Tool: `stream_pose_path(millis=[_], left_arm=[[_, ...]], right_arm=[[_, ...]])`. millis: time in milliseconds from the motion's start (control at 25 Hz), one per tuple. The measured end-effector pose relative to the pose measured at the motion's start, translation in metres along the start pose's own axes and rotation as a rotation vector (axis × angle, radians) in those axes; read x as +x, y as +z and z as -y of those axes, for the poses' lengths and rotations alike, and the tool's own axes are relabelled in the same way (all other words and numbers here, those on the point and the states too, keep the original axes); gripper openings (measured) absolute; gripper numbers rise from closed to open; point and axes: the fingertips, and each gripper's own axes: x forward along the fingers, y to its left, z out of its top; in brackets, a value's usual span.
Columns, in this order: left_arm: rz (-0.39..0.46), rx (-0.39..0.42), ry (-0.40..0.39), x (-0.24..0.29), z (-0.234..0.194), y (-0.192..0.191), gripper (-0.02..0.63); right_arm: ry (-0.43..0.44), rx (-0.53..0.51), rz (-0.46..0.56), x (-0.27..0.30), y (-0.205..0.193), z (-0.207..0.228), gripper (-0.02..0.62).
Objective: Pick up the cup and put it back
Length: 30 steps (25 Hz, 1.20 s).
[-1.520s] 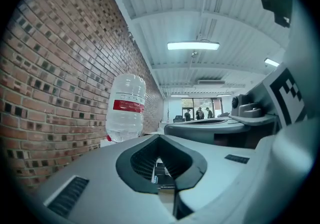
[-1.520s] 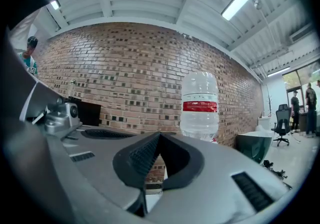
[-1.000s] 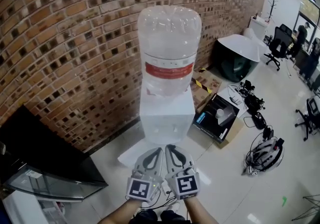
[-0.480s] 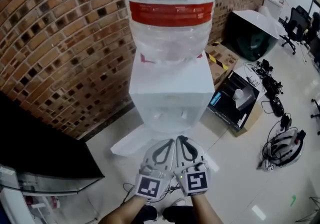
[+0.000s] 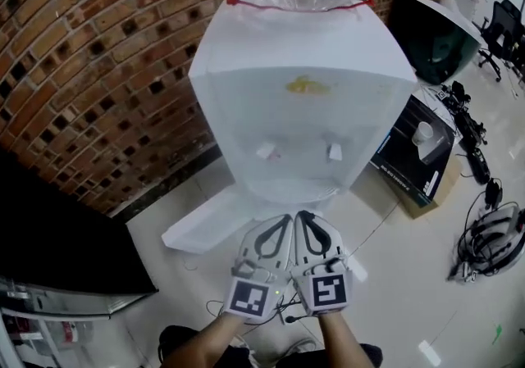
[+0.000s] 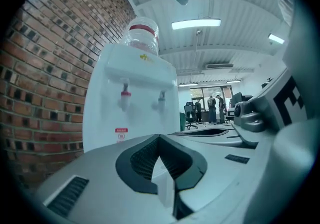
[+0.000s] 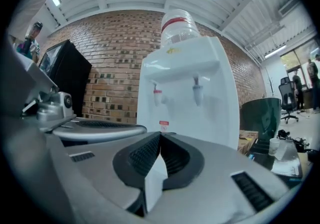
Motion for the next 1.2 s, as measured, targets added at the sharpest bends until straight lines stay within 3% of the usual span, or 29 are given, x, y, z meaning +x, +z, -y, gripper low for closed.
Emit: stream_pose_path(millis=[360,680,960,1080,1200], left_arm=[[0.005,0.021,0.008,-0.008,-0.011,-0.128,-0.003],[-0.037,0.018,0.026,-0.014,-0.024,-0.204,-0.003],[-0.086,-0.014,0.052,-0.008,-0.036,-0.249,-0.003],[-0.106,-0.038,0.074,-0.005,-0.043,-0.266,-0.003],[-0.122,-0.03,0.073,-0.008,-0.041,-0.276,-0.003]], right_arm=[[-0.009,0.001,0.001,0.028,-0.128,0.002,0.037],[-0.036,0.061,0.007,0.057,-0.2,0.007,0.066],[-0.068,0.102,-0.04,0.105,-0.281,0.027,0.268],[-0.085,0.134,-0.071,0.134,-0.32,0.038,0.331],[-0.124,0.162,-0.116,0.155,-0.355,0.053,0.342]])
